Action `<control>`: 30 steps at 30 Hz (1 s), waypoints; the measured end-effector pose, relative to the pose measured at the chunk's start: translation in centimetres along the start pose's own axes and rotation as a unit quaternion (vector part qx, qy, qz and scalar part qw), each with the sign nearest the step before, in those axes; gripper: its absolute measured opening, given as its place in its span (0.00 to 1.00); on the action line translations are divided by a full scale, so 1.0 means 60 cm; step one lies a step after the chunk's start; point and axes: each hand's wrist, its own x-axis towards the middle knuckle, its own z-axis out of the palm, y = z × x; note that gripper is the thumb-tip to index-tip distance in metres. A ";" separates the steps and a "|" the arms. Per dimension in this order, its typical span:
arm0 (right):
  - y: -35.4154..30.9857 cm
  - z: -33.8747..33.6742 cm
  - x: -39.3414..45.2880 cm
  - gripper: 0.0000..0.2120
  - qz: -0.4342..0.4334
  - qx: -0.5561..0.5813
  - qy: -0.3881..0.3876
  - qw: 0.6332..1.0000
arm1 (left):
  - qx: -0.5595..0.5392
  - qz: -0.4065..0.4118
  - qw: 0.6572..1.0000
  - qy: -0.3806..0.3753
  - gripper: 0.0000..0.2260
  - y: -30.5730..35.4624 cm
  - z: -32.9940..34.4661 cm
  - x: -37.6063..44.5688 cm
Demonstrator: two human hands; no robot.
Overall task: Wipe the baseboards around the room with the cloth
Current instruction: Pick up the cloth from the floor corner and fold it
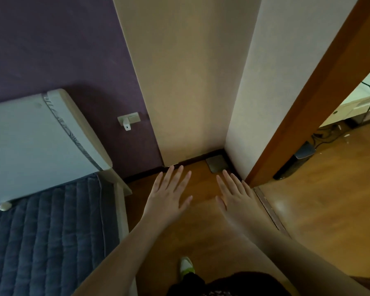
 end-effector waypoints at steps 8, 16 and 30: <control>0.005 0.011 0.113 0.30 0.032 0.003 -0.039 0.999 | -0.009 0.036 0.999 -0.036 0.30 -0.058 0.041 0.136; 0.070 0.048 0.274 0.30 0.056 0.026 -0.071 0.996 | -0.003 0.065 0.995 -0.075 0.30 -0.076 0.093 0.310; 0.156 0.210 0.556 0.31 0.117 0.079 -0.126 0.982 | 0.009 0.113 0.987 -0.117 0.29 -0.113 0.245 0.597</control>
